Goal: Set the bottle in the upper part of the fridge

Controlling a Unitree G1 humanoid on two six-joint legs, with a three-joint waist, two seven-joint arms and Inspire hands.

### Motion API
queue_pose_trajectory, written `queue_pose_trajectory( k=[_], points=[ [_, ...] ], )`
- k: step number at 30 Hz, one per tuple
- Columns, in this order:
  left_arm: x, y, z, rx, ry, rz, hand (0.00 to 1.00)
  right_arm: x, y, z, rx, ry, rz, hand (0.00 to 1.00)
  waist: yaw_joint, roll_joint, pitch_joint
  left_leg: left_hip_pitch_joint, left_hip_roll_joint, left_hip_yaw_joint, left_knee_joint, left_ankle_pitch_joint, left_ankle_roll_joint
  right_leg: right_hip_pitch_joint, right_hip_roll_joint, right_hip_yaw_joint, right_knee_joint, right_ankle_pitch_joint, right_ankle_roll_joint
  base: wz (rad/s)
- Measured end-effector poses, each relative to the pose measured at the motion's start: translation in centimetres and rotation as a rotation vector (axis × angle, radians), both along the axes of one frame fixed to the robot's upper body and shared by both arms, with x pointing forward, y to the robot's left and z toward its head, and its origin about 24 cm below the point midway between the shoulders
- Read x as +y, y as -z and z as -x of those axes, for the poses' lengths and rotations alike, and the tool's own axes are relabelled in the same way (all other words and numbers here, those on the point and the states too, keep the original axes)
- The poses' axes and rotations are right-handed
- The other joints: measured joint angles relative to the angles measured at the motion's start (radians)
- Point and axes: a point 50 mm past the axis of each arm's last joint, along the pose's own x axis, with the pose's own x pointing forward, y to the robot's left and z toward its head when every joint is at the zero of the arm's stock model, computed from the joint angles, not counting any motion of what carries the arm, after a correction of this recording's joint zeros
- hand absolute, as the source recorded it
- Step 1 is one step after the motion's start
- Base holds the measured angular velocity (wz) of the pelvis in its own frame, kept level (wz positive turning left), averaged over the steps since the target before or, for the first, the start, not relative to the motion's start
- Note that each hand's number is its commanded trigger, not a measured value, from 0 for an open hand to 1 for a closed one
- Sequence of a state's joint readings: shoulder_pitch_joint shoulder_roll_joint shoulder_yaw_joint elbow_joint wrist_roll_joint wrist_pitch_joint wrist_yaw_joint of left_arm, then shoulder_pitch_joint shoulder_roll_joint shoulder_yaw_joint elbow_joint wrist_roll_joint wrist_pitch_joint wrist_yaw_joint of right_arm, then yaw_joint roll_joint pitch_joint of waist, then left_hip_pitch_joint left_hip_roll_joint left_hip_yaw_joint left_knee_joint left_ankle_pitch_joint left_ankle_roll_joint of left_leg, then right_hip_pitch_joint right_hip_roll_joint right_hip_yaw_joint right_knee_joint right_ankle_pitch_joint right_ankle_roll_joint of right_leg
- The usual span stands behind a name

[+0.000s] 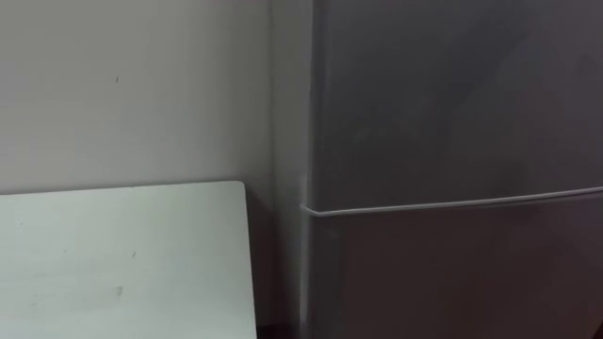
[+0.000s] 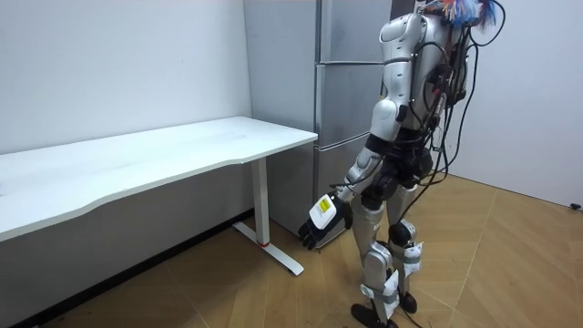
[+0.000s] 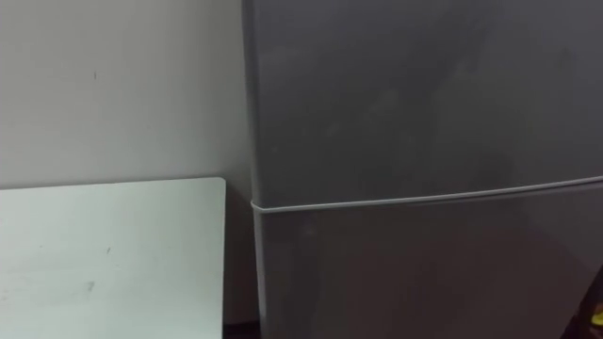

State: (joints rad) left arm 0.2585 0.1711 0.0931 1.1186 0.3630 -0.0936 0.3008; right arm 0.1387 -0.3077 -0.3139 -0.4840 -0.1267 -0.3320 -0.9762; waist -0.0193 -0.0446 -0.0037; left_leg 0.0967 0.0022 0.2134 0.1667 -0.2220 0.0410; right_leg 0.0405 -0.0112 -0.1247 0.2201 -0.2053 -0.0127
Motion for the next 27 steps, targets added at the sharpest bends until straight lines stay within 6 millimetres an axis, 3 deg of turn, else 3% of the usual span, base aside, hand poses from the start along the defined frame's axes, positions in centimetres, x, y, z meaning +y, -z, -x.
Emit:
queue_pose_trajectory(
  k=[11, 15, 21, 27],
  points=[
    [-0.4, 0.0, -0.9, -0.014, 0.040, 0.009, 0.00, 1.8, 0.8, -1.4, 0.116, -0.158, 0.053, 0.00, 0.003, 0.007, -0.0010, -0.005, 0.000, -0.006, -0.001, 0.000, 0.000, 0.002, -0.003, -0.017, 0.000, 0.000, 0.000, 0.00],
    [-0.5, 0.1, -1.0, -0.003, 0.054, 0.031, 0.00, 2.7, 1.4, -2.4, 0.209, -0.261, 0.102, 0.00, 0.009, 0.002, 0.0013, 0.000, 0.000, -0.009, -0.002, 0.000, -0.001, 0.016, -0.003, -0.025, -0.011, 0.002, 0.000, 0.06],
    [-0.2, 0.0, -1.1, 0.020, 0.049, 0.029, 0.00, 2.1, 3.6, -4.2, 0.414, -0.346, 0.043, 0.00, 0.030, -0.014, 0.0016, 0.001, 0.000, -0.029, -0.002, -0.001, -0.002, 0.031, -0.002, -0.042, -0.034, 0.005, 0.000, 0.09],
    [-0.1, -0.1, -0.8, 0.043, 0.061, 0.031, 0.00, 2.1, 3.6, -5.7, 0.466, -0.406, 0.034, 0.00, 0.031, -0.023, 0.0033, 0.000, -0.001, -0.043, -0.003, -0.001, -0.002, 0.042, -0.003, -0.056, -0.037, 0.008, 0.002, 0.07]
  ],
)
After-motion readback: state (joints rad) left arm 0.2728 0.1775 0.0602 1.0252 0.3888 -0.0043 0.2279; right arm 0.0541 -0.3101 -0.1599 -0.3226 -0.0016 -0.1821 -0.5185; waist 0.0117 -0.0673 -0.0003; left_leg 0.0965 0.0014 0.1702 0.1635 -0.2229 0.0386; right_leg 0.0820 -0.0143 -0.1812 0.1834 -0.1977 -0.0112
